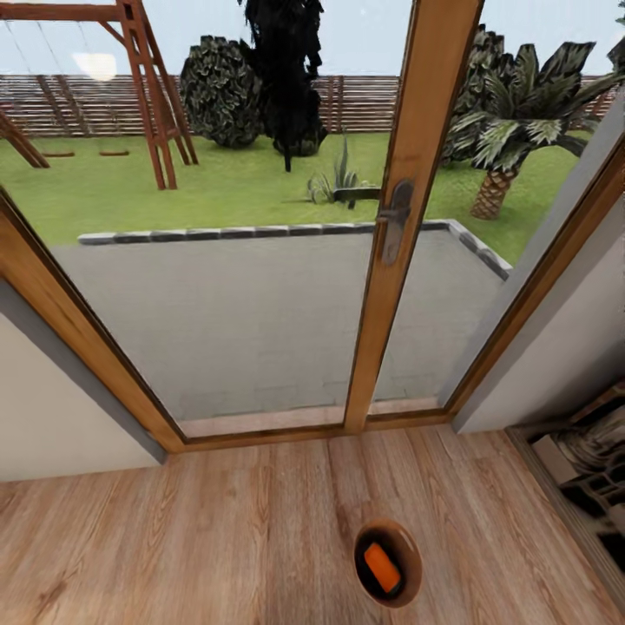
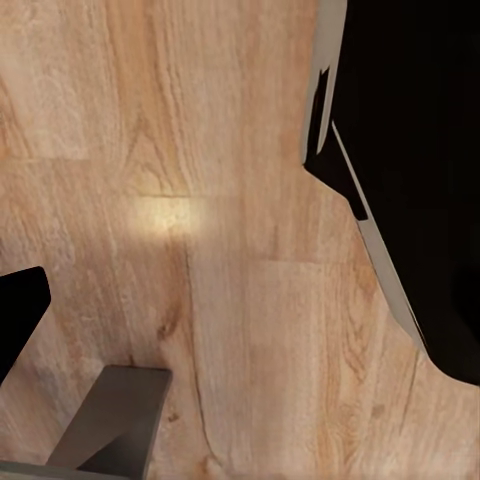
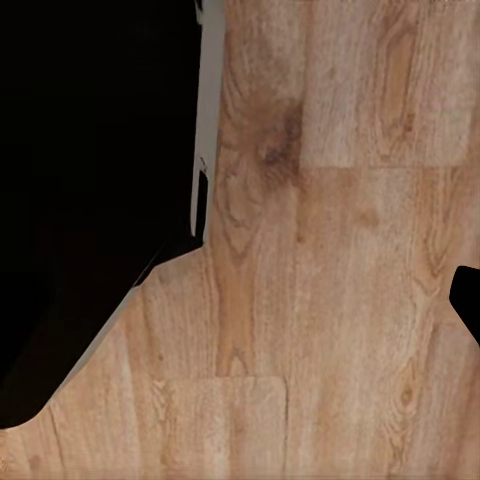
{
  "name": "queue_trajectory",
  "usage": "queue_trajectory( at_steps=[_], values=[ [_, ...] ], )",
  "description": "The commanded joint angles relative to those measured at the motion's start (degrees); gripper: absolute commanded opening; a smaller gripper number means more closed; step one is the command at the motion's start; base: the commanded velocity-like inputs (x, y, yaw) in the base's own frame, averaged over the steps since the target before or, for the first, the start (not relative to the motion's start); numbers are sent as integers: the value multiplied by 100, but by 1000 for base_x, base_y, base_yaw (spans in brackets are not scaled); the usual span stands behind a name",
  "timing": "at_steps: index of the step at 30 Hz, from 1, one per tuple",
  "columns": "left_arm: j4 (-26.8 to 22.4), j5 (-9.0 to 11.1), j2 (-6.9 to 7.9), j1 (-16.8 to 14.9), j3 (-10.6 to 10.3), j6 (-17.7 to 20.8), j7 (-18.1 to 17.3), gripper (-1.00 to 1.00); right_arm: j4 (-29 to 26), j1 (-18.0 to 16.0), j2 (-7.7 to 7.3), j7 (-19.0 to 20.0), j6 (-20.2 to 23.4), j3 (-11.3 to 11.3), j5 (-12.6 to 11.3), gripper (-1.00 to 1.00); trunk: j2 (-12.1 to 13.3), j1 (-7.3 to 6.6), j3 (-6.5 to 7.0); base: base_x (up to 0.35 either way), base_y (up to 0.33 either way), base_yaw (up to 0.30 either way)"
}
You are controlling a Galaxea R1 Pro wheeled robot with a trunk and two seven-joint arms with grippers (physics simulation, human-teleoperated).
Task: Put the three can of soda from the living room inside the tash can in the kitchen.
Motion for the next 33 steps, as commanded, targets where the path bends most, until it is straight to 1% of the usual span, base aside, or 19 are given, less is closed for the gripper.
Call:
queue_trajectory(
  at_steps=[1, 7, 11, 12, 22, 26, 33],
  values=[
    [0, 0, 1, 0, 0, -2, -2, 100, 0, 0, 6, 0, 5, -2, 0, 100, 42, -22, 28, 0, 0, 0],
    [0, 2, 4, -3, -5, -6, -5, 100, 0, 0, 31, 0, 20, -6, -2, 100, 283, -154, 192, 0, 0, 0],
    [-5, 2, -22, -6, -7, -3, -2, 100, -6, 0, 43, 0, 23, -9, -3, 100, 443, -242, 301, 0, 0, 0],
    [-5, 2, -25, -6, -8, -2, -2, 100, -7, 0, 48, 0, 22, -8, -2, 100, 448, -244, 313, 0, 0, 0],
    [-34, 30, -38, -15, 1, -50, 0, 100, -16, 0, 100, 0, -4, -3, 11, 100, 448, -244, 382, 0, 0, 0],
    [-49, 37, -39, -27, 1, -50, 32, 100, -62, -4, 202, -4, -6, 4, 15, 100, 448, -244, 388, 0, 0, 0],
    [-72, 25, -39, -38, -25, -45, 35, 100, -100, -8, 257, -14, -6, 9, 12, 100, 448, -244, 390, 0, 0, 0]
  ],
)
